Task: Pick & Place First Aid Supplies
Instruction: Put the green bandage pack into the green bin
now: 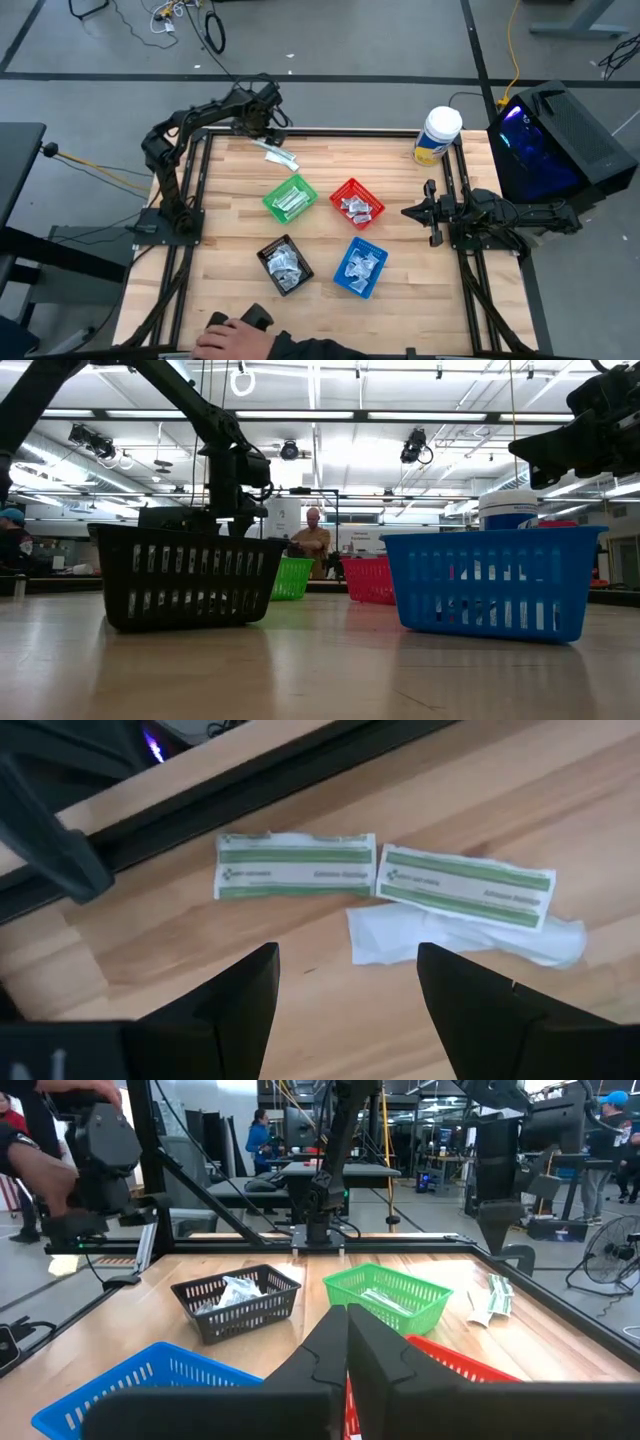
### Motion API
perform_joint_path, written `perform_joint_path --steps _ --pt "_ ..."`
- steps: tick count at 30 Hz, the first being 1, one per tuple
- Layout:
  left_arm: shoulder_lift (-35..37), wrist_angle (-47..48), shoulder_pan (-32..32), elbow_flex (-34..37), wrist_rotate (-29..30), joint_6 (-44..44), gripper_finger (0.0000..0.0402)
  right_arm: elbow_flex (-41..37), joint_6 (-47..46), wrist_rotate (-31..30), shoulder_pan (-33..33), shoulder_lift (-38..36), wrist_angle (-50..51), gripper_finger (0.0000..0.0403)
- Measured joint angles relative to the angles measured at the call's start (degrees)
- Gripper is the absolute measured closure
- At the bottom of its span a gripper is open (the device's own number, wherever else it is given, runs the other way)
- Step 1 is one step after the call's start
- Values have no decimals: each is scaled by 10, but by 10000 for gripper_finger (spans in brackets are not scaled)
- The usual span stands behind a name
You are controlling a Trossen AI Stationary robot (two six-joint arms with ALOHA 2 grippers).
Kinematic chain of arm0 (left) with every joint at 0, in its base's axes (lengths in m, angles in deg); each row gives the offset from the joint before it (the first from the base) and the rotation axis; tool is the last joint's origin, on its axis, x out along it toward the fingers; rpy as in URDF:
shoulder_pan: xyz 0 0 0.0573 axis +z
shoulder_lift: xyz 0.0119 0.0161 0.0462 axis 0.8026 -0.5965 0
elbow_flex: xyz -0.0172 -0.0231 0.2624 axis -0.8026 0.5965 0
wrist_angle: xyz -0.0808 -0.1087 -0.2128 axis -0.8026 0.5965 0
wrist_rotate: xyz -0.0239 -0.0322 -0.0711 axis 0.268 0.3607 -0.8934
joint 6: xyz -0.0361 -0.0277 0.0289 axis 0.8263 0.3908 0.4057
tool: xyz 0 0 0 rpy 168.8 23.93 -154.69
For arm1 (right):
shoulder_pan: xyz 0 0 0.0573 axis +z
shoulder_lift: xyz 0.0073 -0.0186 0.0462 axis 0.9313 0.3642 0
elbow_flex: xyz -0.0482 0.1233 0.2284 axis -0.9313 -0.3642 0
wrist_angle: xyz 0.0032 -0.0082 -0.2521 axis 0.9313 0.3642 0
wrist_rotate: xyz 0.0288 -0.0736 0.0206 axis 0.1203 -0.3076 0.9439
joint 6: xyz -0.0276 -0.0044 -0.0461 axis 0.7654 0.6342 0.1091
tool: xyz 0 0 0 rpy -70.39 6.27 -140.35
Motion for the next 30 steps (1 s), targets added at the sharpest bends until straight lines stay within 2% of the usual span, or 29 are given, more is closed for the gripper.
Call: perform_joint_path --steps 8,15,19,24,30 --pt "-28 -5 -1 0 -44 21 154 0 0 0 0 0 0 390" --pt "-32 -38 -9 0 -54 32 154 0 0 0 0 0 0 390" --pt "-32 -39 -14 0 -54 83 154 0 0 0 0 0 0 390" --pt "-32 -39 -14 0 -63 190 154 0 0 0 0 0 0 390" --pt "-41 -48 -18 0 -74 231 154 0 0 0 0 0 0 390"
